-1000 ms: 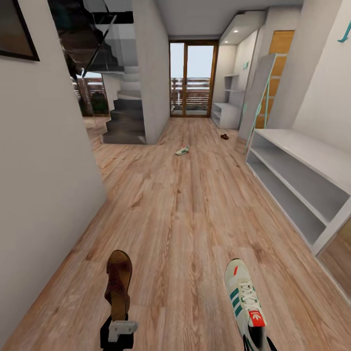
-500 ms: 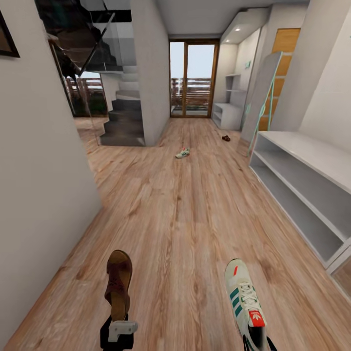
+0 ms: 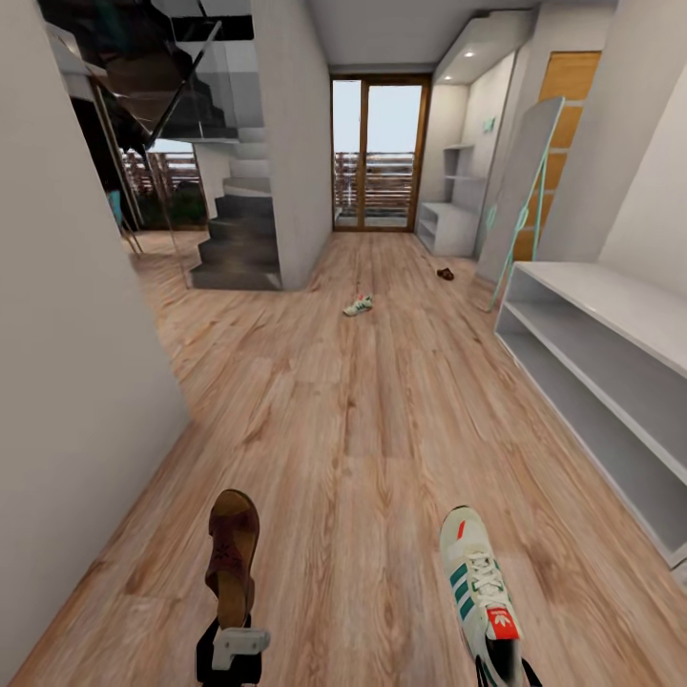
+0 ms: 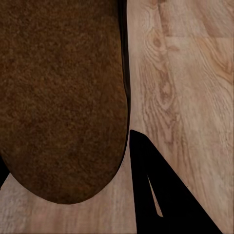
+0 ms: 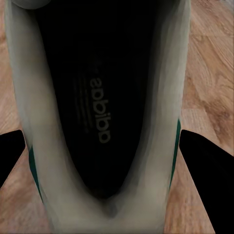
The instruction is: Pick up the two gym shoes and the two sandals from the corridor floor and place them onto the hallstand (shoe rack) in the corridor, making sure they are on the rack and not on the floor. Arrange them so the two gym shoes are next to each other and the two sandals are next to each other.
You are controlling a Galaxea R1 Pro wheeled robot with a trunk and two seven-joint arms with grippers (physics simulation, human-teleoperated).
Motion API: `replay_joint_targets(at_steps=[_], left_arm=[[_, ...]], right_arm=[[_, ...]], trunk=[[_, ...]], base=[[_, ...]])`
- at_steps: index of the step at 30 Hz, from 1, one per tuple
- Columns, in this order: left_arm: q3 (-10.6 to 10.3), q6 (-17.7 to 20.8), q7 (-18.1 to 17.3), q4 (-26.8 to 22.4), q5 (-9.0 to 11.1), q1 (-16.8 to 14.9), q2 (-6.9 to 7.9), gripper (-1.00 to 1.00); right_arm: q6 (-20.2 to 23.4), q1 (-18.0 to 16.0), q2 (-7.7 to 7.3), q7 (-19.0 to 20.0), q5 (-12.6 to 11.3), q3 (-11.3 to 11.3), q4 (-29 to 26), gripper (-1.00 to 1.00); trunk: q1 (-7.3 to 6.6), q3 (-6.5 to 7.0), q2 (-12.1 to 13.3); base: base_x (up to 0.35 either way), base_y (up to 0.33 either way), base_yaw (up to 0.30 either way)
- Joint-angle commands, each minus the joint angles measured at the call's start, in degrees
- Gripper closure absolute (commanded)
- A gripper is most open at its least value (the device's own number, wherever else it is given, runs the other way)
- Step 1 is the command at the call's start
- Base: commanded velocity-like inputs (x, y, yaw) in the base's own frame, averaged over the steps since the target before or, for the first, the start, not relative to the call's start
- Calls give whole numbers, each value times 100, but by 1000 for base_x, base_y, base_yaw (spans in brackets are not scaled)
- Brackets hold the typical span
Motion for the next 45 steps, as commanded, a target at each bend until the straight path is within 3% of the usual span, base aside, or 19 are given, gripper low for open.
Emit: replay_joint_targets(at_steps=[1,45], left_arm=[[13,-12,37,2,-82,-3,-4,100],[22,-4,37,2,-81,-3,-4,100]], right_arm=[[-16,-4,3,-1,56,-38,3,100],[-25,-4,27,-1,52,-30,-15,100]], trunk=[[2,-5,-2],[2,-5,-2]], base=[[338,0,0],[338,0,-11]])
